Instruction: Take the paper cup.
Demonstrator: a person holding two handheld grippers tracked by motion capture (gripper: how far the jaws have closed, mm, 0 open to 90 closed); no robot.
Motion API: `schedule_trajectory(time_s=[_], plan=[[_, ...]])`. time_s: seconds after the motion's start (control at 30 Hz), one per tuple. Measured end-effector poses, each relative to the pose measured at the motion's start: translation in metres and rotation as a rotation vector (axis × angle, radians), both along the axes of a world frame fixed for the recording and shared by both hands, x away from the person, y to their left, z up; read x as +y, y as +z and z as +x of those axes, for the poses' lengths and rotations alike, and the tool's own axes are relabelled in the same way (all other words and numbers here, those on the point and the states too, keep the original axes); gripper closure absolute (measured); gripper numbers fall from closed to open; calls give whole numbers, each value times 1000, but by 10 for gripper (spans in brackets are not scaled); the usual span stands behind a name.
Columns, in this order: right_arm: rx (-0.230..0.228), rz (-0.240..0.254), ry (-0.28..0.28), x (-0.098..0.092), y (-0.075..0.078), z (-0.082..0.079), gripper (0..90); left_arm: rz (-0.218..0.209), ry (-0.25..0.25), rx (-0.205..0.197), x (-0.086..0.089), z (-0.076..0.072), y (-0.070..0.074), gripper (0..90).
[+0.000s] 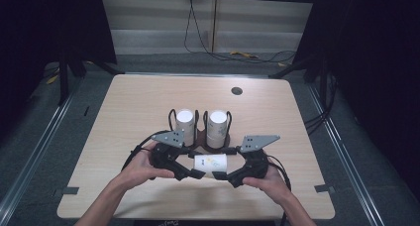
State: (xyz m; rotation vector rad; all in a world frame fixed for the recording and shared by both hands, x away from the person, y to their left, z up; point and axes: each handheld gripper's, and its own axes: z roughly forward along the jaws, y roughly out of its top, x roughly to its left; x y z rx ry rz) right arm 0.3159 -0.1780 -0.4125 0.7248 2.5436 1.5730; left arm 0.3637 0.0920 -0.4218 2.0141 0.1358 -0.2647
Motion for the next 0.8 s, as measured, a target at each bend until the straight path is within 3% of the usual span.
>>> schedule_trajectory(time_s=[0.27,0.5,0.8], plan=[[-10,67,-25,-4,0,-1,140,-25,14,-19,1,0,2,361],[-6,81,-22,-3,-3,-2,140,-38,27,-24,2,-1,4,360],[12,137,-19,-7,-3,0,138,-90,61,-15,8,1,9,361]])
